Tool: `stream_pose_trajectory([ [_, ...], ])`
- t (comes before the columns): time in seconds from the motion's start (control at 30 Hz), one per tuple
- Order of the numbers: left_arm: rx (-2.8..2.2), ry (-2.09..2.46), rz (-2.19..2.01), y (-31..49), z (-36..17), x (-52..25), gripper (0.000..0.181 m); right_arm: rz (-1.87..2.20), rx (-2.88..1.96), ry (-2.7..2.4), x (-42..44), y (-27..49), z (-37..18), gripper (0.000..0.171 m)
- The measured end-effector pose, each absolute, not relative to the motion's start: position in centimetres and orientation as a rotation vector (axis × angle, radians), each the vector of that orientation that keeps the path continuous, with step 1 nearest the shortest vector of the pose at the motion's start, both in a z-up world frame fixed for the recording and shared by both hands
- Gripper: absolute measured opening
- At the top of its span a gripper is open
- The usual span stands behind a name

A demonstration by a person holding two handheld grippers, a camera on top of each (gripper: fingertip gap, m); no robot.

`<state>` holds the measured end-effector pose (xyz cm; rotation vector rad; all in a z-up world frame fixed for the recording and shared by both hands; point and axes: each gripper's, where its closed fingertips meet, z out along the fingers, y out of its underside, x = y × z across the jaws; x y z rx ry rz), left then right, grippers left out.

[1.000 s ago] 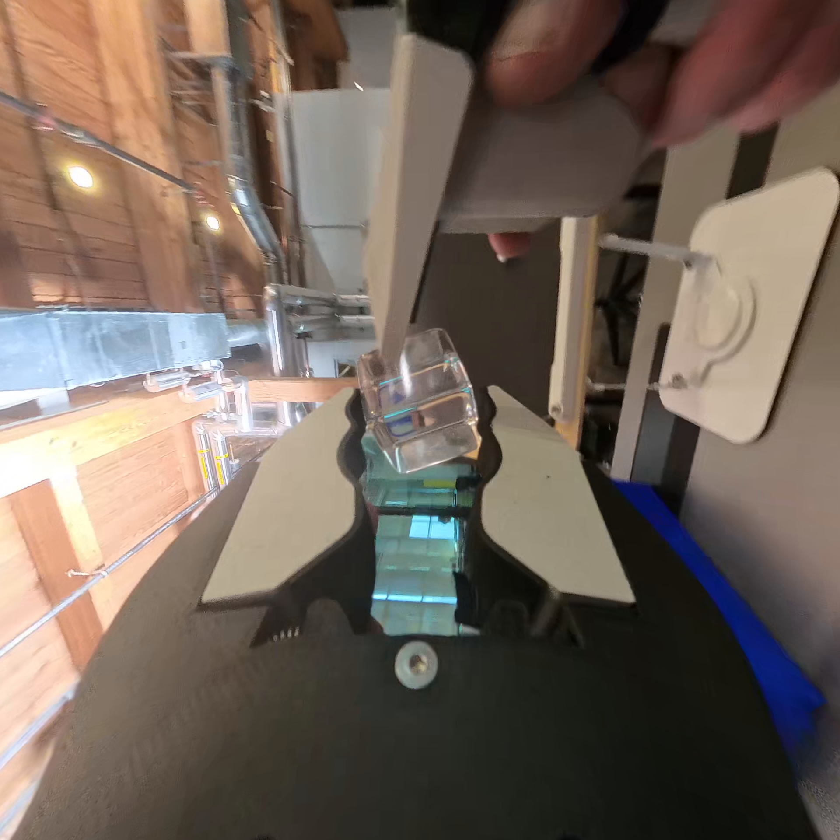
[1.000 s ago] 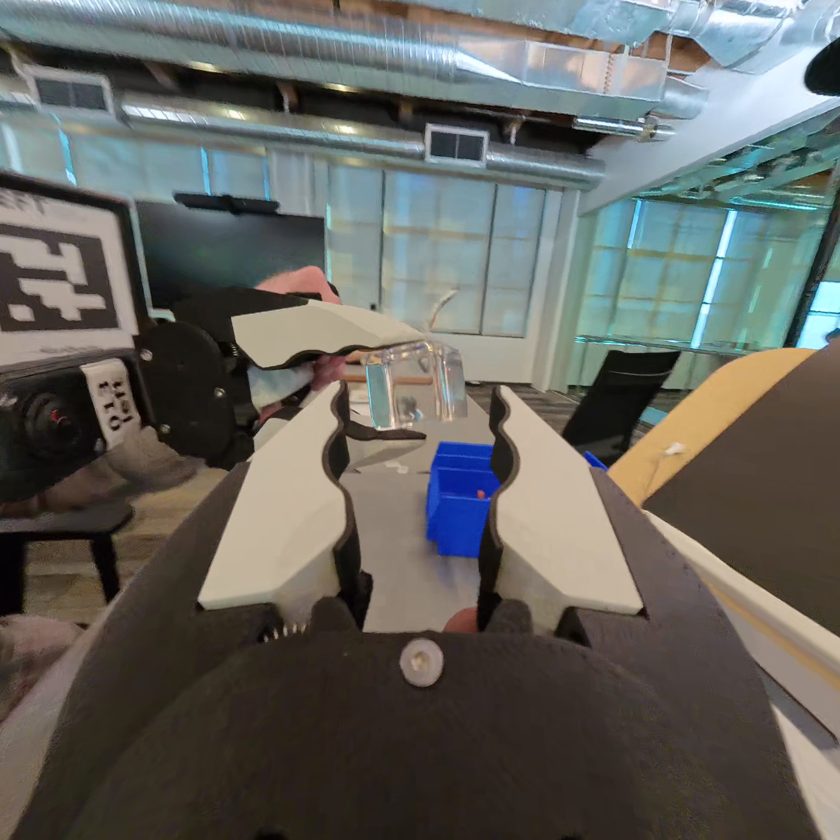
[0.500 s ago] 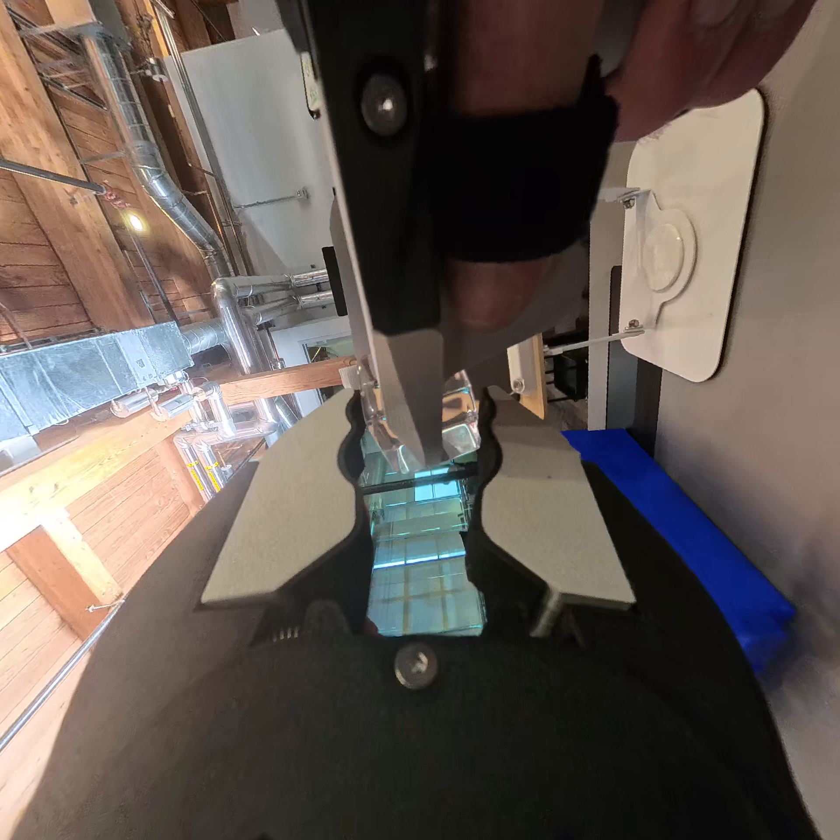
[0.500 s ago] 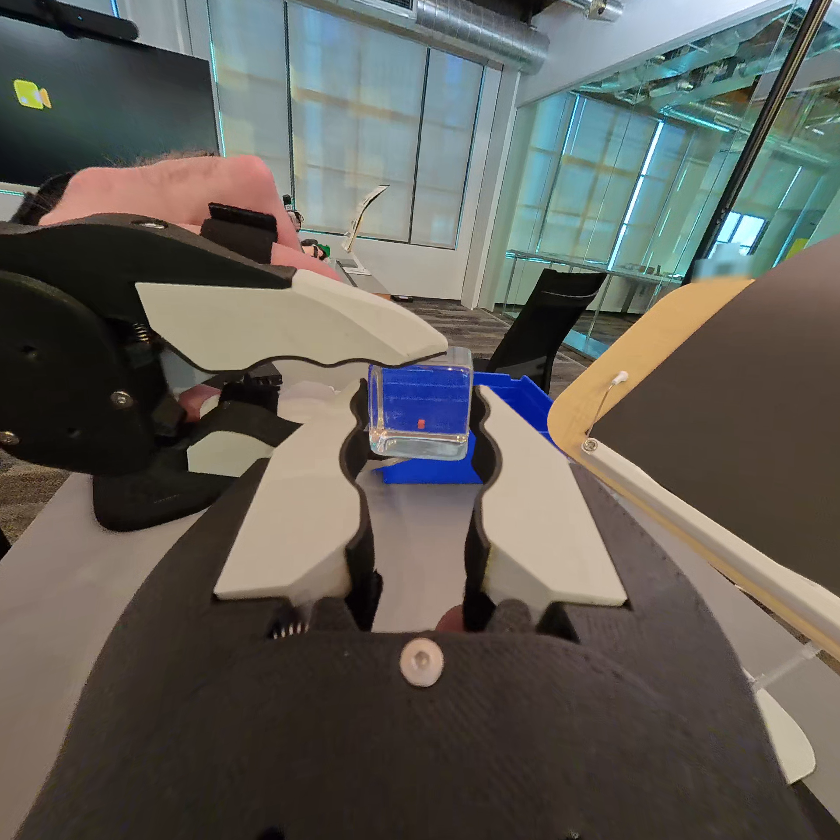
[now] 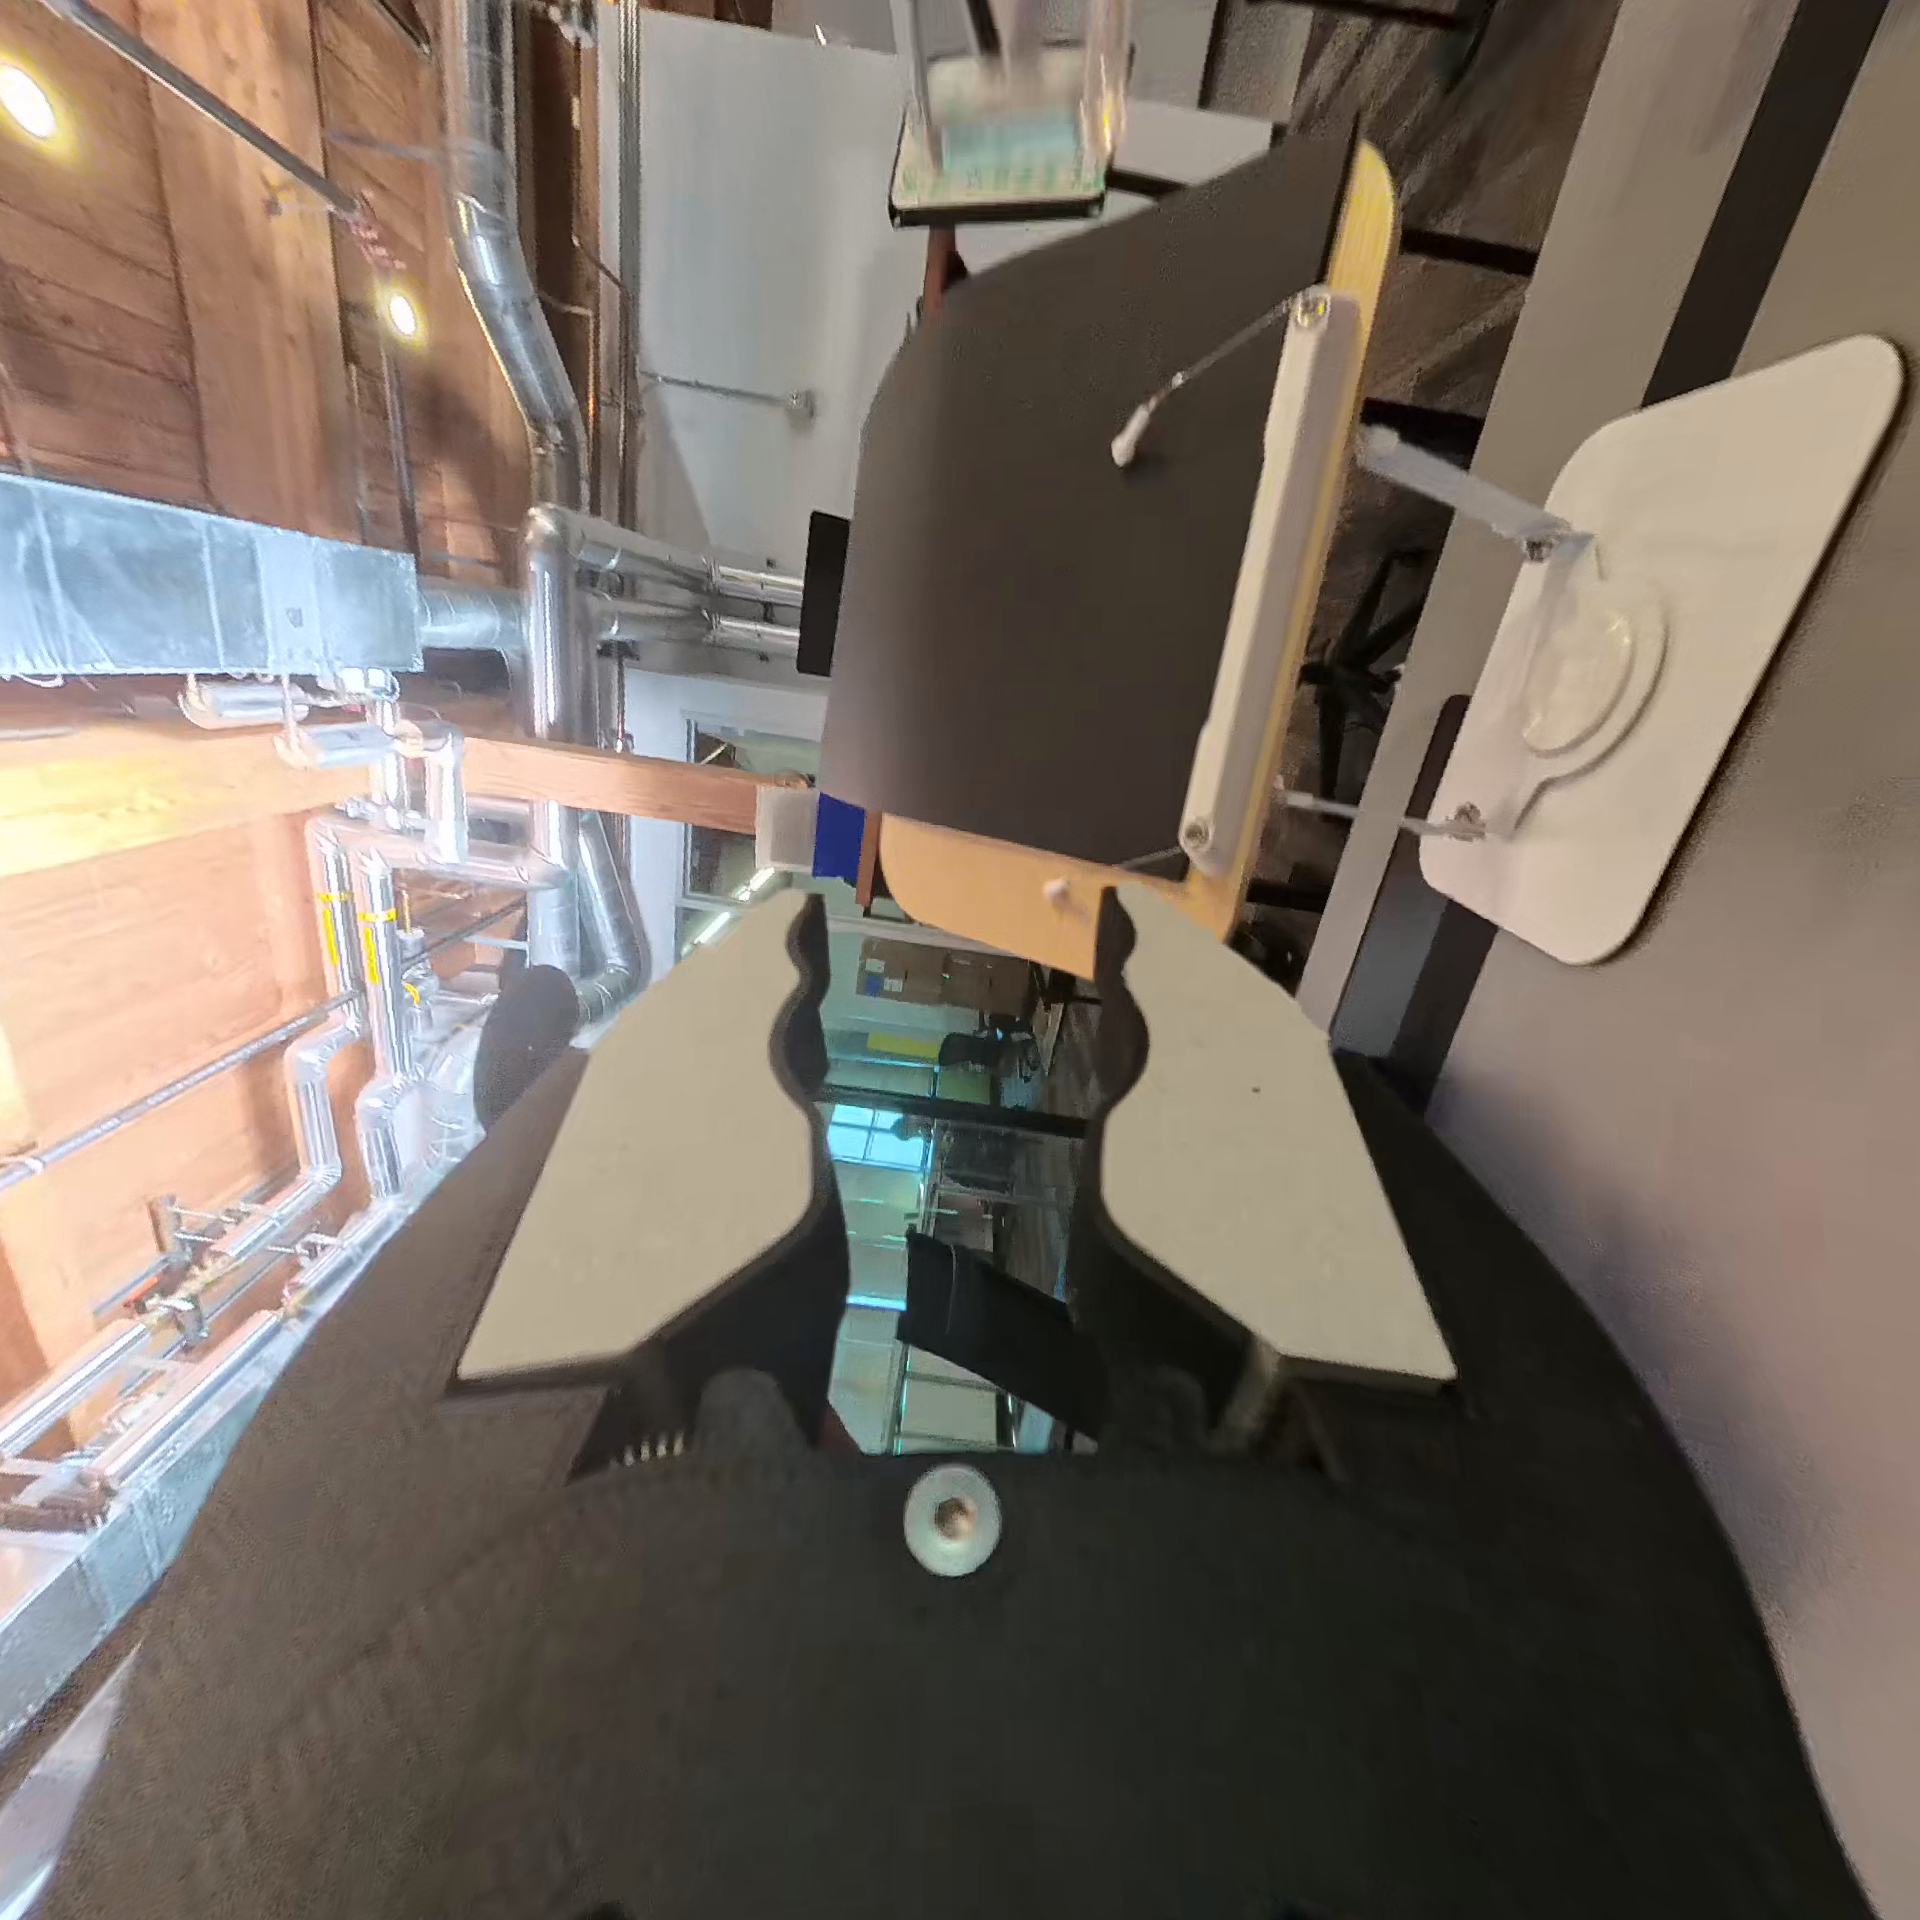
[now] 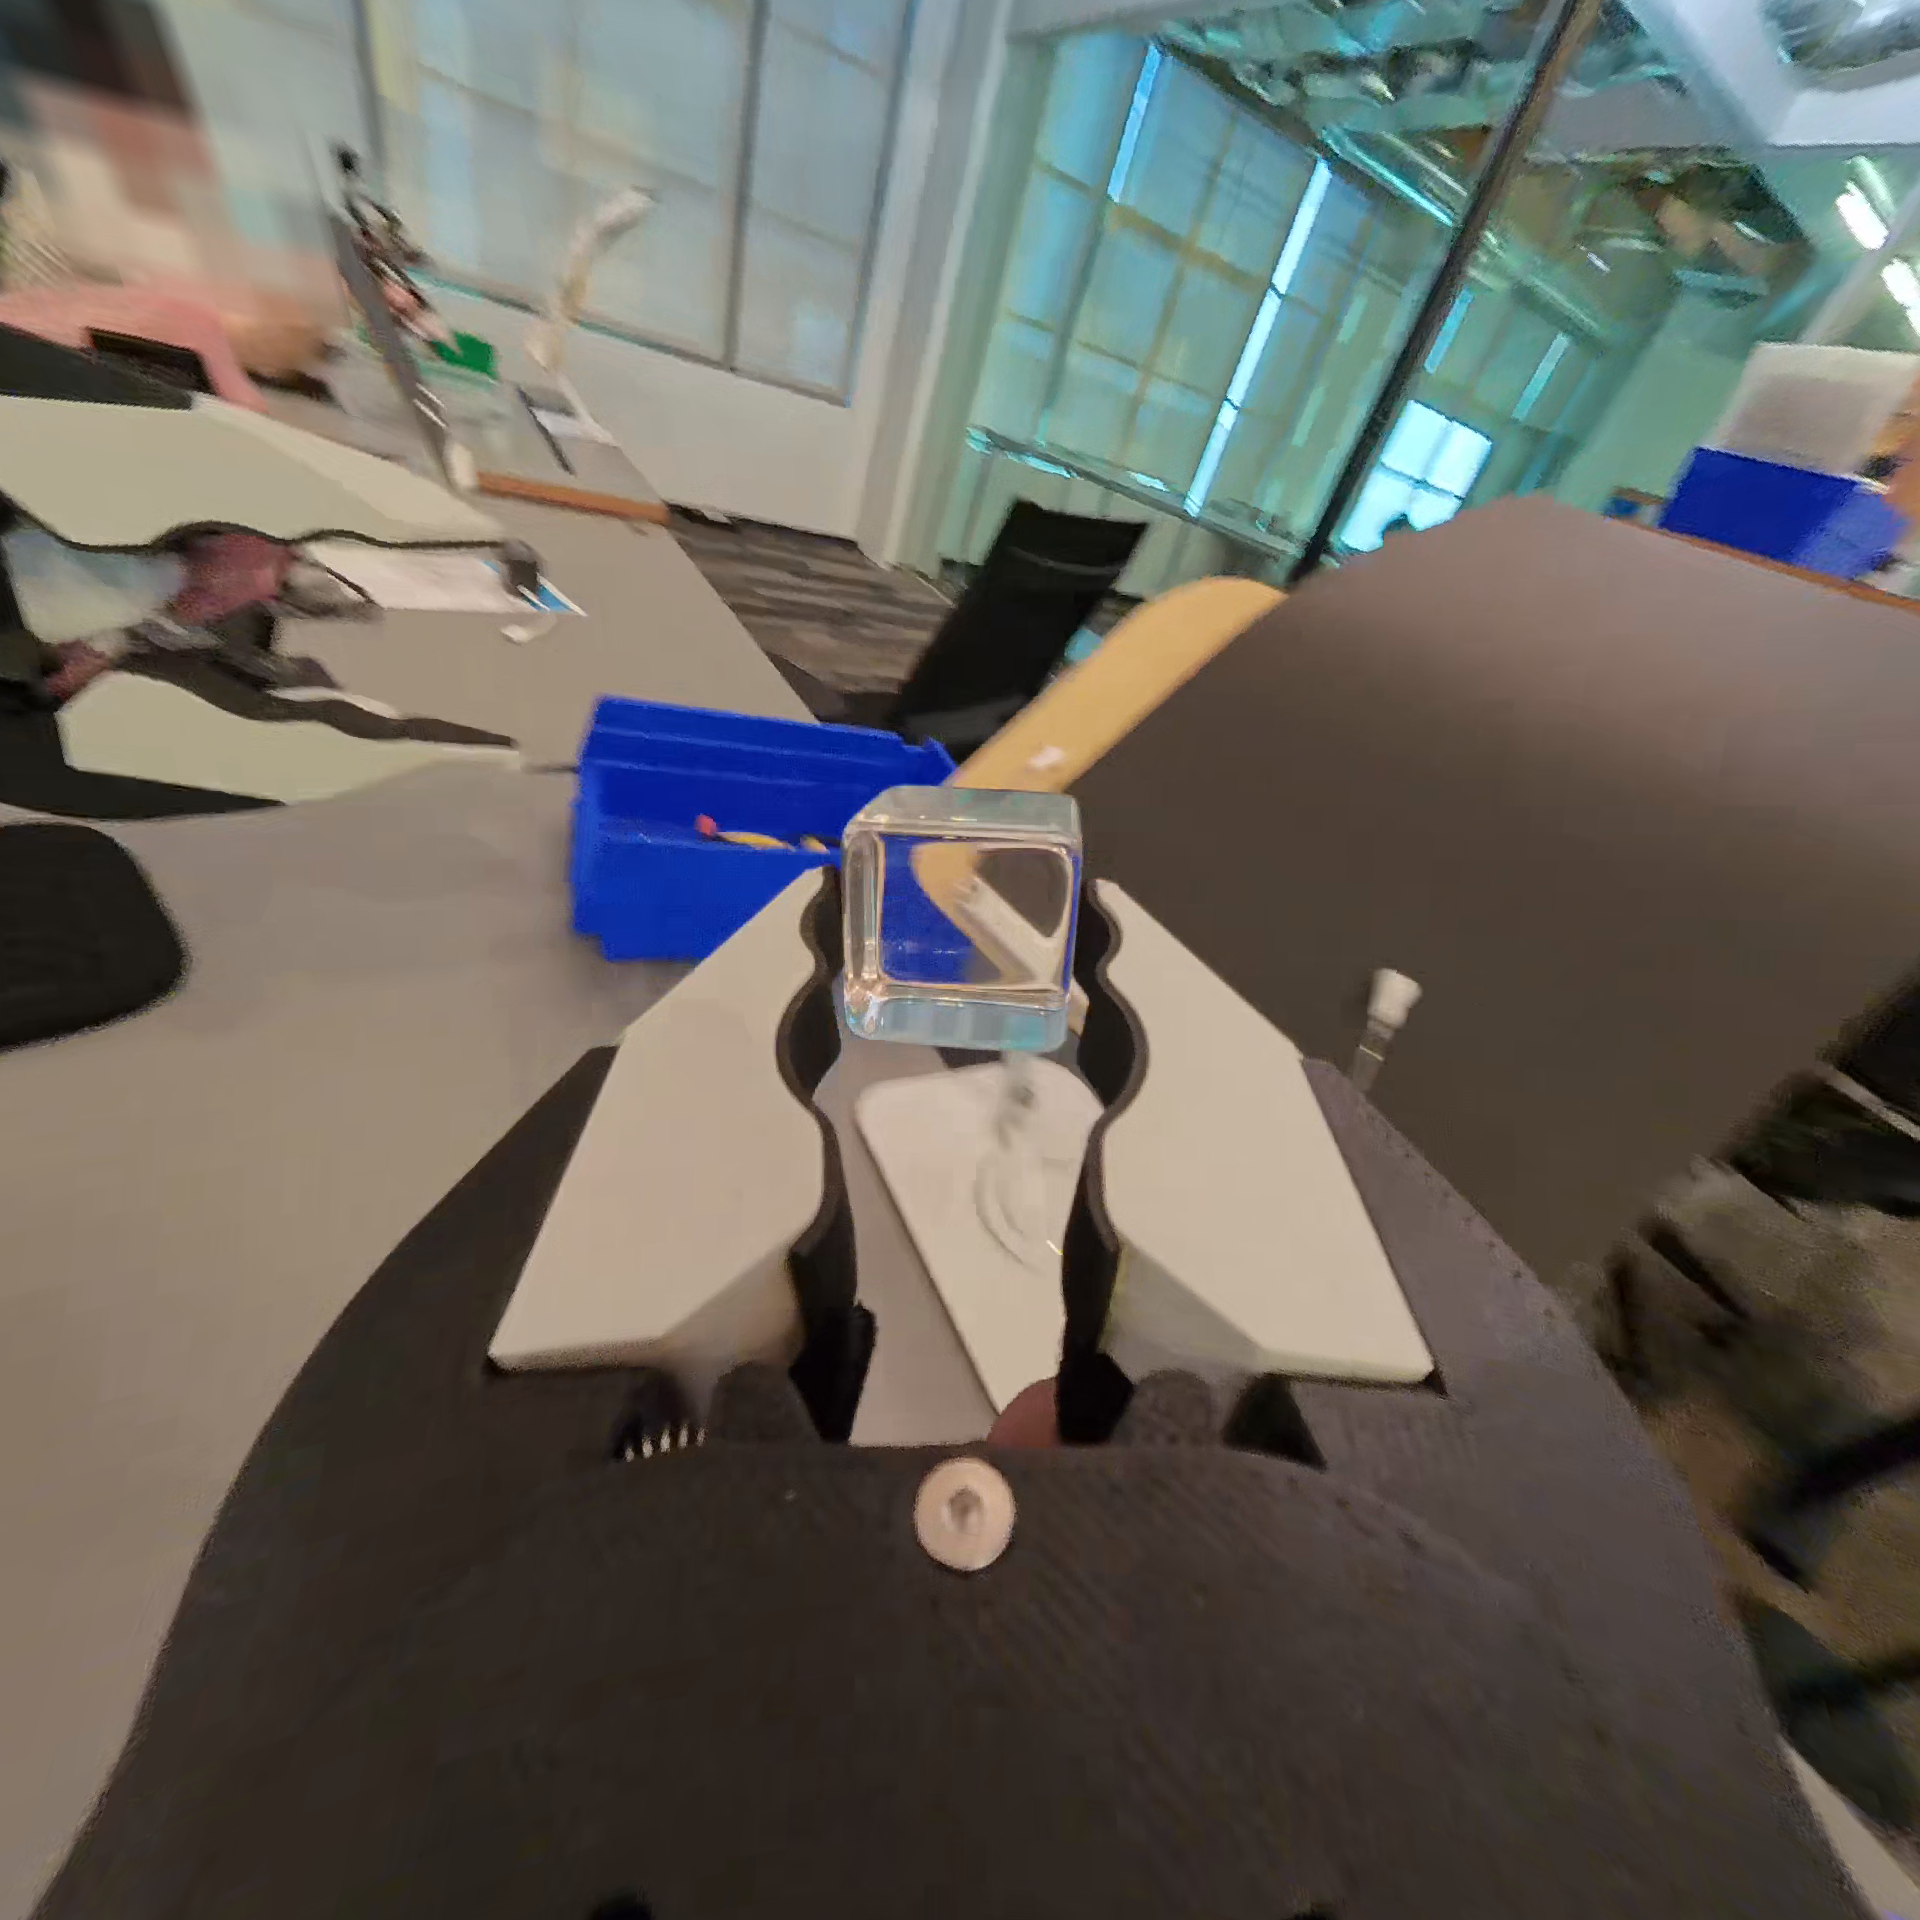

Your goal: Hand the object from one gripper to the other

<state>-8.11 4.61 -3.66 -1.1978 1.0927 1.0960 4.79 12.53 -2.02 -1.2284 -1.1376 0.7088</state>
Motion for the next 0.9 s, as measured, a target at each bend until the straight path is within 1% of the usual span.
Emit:
stream_pose_trajectory([
  [0.1, -1.218, 1.096, 1.097, 4.7, -5.4, -9.5, 0.04, 0.488, -1.339, -1.1, 10.8, 16.5, -1.8, 0.042],
  [0.2, -1.259, 1.083, 1.069, 5.0, -7.0, -10.4, 0.036, 0.274, -1.493, -0.976, 18.4, 21.1, -2.7, 0.041],
  [0.33, -1.299, 1.082, 1.052, 5.6, -8.5, -11.0, 0.036, 0.073, -1.738, -0.78, 28.9, 26.1, -6.4, 0.041],
  [0.47, -1.321, 1.1, 1.044, 5.9, -9.7, -11.0, 0.036, -0.086, -1.948, -0.644, 36.7, 28.9, -11.7, 0.041],
  [0.63, -1.358, 1.105, 1.021, 6.2, -11.2, -11.2, 0.035, -0.122, -2.118, -0.644, 39.4, 30.1, -17.5, 0.041],
  [0.9, -1.421, 1.119, 1.016, 6.1, -13.1, -12.5, 0.035, -0.341, -2.26, -0.68, 40.8, 31.8, -22.9, 0.041],
])
